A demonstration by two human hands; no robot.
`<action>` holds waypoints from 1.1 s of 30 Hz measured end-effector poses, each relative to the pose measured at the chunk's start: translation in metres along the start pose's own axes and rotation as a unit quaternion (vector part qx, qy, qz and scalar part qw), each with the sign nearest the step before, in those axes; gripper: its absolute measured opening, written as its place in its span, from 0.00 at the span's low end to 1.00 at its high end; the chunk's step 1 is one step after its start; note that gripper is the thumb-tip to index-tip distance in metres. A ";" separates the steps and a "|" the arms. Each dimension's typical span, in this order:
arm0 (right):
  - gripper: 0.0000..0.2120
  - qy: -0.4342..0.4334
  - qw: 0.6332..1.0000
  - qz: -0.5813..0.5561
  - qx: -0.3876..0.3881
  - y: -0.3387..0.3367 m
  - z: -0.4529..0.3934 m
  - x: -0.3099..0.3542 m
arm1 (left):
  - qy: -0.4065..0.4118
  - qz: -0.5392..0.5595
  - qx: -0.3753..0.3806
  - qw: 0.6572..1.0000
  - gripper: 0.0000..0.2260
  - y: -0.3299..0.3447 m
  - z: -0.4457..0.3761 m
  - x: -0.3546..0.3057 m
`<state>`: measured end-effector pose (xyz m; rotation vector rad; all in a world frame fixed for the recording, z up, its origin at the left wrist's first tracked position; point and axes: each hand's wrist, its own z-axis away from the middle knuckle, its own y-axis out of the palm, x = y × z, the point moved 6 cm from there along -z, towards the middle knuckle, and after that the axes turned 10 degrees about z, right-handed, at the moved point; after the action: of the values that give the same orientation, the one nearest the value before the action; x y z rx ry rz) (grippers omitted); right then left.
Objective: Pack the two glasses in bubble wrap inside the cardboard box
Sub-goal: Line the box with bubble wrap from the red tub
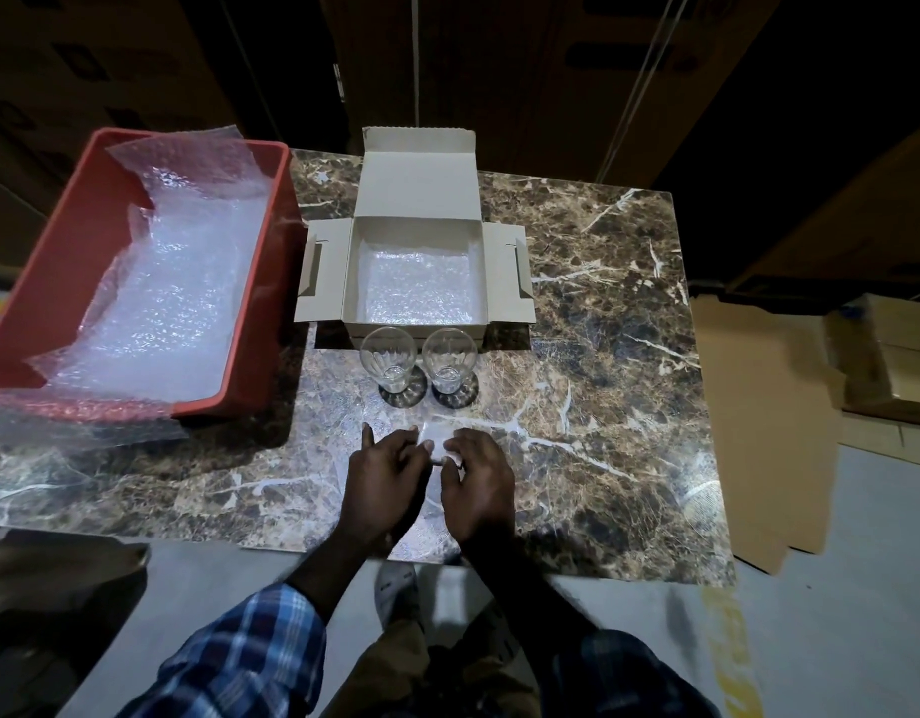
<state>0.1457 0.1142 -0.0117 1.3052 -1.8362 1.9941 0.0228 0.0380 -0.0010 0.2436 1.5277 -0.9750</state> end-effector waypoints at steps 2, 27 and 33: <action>0.09 -0.012 1.000 0.023 -0.010 0.001 0.000 -0.002 | -0.008 0.023 -0.023 0.999 0.12 -0.003 -0.004 0.004; 0.07 -0.102 0.983 0.150 0.011 0.006 -0.002 0.005 | 0.104 -0.037 -0.078 0.991 0.04 -0.018 0.015 -0.009; 0.06 -0.111 0.987 0.109 -0.026 -0.002 -0.001 0.010 | 0.204 -0.222 -0.042 0.953 0.07 -0.011 0.011 0.004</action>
<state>0.1401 0.1110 -0.0040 1.4147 -2.2046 1.9525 0.0229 0.0217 0.0010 0.0363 2.0542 -1.2608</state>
